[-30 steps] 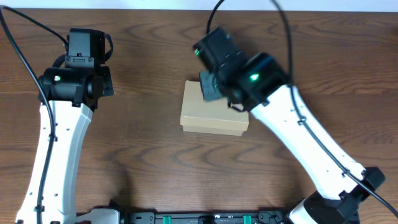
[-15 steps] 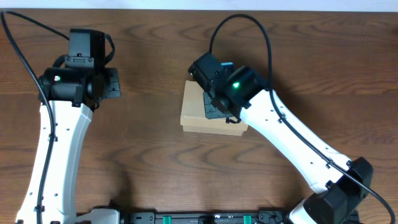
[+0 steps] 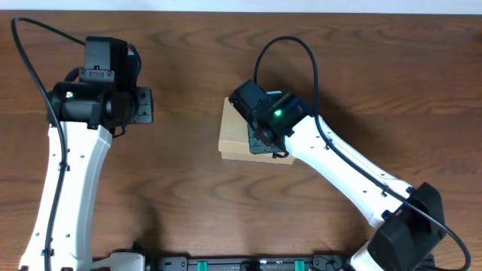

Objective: Pack container
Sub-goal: 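Press down on the box lid with the right gripper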

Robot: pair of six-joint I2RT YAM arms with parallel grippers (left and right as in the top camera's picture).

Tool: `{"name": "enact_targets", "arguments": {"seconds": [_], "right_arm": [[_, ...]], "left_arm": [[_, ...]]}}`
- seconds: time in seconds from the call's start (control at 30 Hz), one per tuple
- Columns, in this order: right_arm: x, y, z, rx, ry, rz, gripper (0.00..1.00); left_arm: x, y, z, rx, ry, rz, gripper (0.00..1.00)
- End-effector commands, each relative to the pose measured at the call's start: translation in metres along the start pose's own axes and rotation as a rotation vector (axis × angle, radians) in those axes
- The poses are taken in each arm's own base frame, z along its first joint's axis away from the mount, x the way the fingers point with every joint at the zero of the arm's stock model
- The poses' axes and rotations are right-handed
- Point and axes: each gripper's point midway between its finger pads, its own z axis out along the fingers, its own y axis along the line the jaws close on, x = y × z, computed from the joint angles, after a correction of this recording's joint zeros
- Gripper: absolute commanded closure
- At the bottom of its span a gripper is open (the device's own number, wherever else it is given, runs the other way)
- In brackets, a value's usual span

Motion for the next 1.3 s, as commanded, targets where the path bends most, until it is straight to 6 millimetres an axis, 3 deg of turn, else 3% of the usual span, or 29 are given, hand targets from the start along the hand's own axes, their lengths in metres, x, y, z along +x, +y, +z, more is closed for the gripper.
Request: {"name": "enact_targets", "arguments": {"seconds": [0.0,0.37,0.73,0.8,0.9,0.93,0.97,1.0,1.03,1.1,1.17,1.27], "right_arm": [[0.006,0.001,0.01,0.009,0.013,0.011,0.99],[0.024,-0.009,0.044,0.032,0.052,0.035,0.99],[0.016,-0.03,0.053,0.042,0.066,0.094,0.99],[0.008,-0.025,0.052,0.021,0.03,0.06,0.99],[-0.023,-0.025,0.04,0.007,-0.095,0.044,0.93],[-0.039,-0.03,0.031,0.01,-0.157,0.054,0.82],[-0.055,-0.036,0.021,0.014,-0.217,0.069,0.57],[-0.071,-0.044,0.01,0.018,-0.278,0.078,0.42],[-0.087,-0.051,-0.002,0.014,-0.342,0.066,0.37],[-0.12,-0.067,-0.029,0.011,-0.472,-0.005,0.23],[-0.144,-0.086,-0.05,0.024,-0.576,-0.094,0.17],[-0.156,-0.11,-0.063,0.031,-0.62,-0.19,0.11]], "left_arm": [[0.003,0.0,-0.001,0.009,0.011,0.013,0.68],[0.006,-0.001,-0.001,0.016,0.022,0.013,0.69],[0.006,-0.002,-0.001,0.025,0.024,0.013,0.69],[0.006,-0.005,-0.002,0.042,0.023,0.021,0.65],[0.003,-0.019,-0.003,0.121,0.008,0.094,0.48],[0.001,-0.024,-0.003,0.153,-0.003,0.125,0.39],[0.0,-0.029,-0.004,0.18,-0.013,0.152,0.21],[-0.003,-0.033,-0.005,0.202,-0.028,0.175,0.12],[-0.006,-0.036,-0.006,0.216,-0.045,0.198,0.04],[-0.019,-0.035,-0.006,0.208,-0.096,0.208,0.05],[-0.03,-0.036,-0.007,0.204,-0.142,0.21,0.05],[-0.039,-0.034,-0.008,0.192,-0.178,0.2,0.05]]}}
